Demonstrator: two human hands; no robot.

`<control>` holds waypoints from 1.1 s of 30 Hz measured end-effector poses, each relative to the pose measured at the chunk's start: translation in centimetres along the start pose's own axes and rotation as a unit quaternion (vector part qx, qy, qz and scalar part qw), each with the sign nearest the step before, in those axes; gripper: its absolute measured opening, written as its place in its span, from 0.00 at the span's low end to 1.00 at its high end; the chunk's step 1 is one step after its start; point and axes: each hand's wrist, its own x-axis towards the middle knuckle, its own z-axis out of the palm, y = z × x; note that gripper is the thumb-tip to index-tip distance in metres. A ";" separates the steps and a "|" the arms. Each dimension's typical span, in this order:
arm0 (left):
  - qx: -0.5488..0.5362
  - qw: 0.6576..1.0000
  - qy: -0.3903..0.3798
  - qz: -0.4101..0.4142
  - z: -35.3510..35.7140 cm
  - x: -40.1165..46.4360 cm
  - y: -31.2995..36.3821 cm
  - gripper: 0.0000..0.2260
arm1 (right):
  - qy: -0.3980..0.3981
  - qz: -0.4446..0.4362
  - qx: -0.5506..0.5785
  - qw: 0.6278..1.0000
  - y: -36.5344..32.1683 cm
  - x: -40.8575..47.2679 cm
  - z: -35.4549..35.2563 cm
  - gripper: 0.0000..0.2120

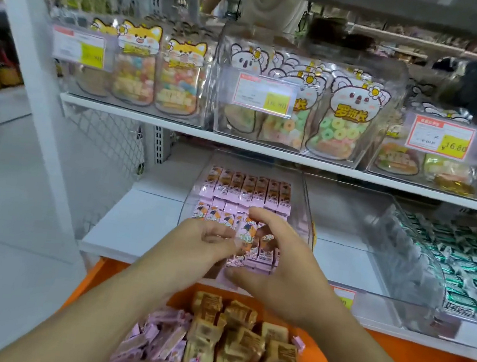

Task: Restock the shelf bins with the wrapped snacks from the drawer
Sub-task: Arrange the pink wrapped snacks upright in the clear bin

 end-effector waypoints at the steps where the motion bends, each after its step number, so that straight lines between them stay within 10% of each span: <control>1: 0.015 1.000 0.015 0.018 -0.5 0.1 0.1 0.07 | 0.005 0.006 -0.001 1.000 -0.3 0.4 0.3 0.44; 7: 0.221 0.948 0.179 0.146 -4.5 1.7 -1.2 0.13 | 0.003 0.013 -0.011 1.000 -1.5 6.6 2.6 0.46; 18: 0.206 0.971 0.086 0.085 -6.8 2.4 -3.4 0.21 | -0.117 0.043 -0.075 0.989 -0.3 13.3 8.2 0.44; 33: 0.185 0.979 0.037 0.075 -7.7 -1.7 -4.1 0.23 | -0.043 0.025 -0.031 0.998 -1.7 3.5 5.2 0.37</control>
